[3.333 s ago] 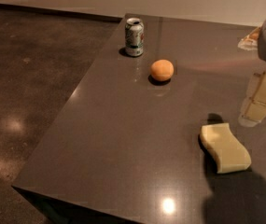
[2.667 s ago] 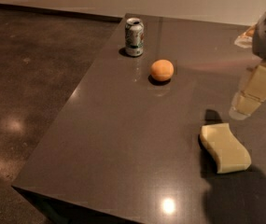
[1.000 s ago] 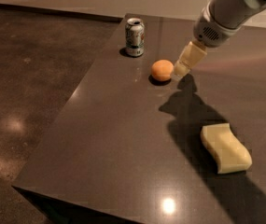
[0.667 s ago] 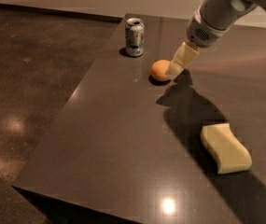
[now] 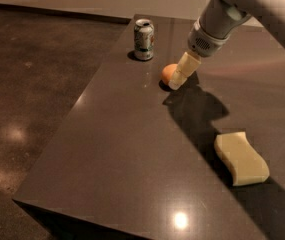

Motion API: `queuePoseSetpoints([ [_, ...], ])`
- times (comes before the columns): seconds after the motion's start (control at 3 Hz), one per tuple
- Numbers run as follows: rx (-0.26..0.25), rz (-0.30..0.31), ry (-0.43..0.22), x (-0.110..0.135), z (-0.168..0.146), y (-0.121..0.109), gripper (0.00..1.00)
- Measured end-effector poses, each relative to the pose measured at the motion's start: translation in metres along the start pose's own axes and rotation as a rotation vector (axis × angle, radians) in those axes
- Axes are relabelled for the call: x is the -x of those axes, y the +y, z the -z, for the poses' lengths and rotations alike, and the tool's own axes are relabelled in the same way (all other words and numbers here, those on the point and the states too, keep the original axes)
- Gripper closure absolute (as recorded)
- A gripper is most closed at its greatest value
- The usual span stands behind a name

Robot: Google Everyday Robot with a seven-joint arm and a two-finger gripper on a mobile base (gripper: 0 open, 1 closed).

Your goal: Move orange near sponge

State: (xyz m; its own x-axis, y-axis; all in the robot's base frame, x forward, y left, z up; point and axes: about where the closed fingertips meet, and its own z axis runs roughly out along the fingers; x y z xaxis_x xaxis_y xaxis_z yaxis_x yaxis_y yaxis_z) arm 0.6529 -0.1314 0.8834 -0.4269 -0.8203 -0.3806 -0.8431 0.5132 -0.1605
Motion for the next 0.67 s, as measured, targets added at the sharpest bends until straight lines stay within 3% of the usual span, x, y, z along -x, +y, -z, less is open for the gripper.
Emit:
queuePoseSetpoints([
  [0.67,0.033,0.027,0.011,0.0116,-0.022,0.017,0.0],
])
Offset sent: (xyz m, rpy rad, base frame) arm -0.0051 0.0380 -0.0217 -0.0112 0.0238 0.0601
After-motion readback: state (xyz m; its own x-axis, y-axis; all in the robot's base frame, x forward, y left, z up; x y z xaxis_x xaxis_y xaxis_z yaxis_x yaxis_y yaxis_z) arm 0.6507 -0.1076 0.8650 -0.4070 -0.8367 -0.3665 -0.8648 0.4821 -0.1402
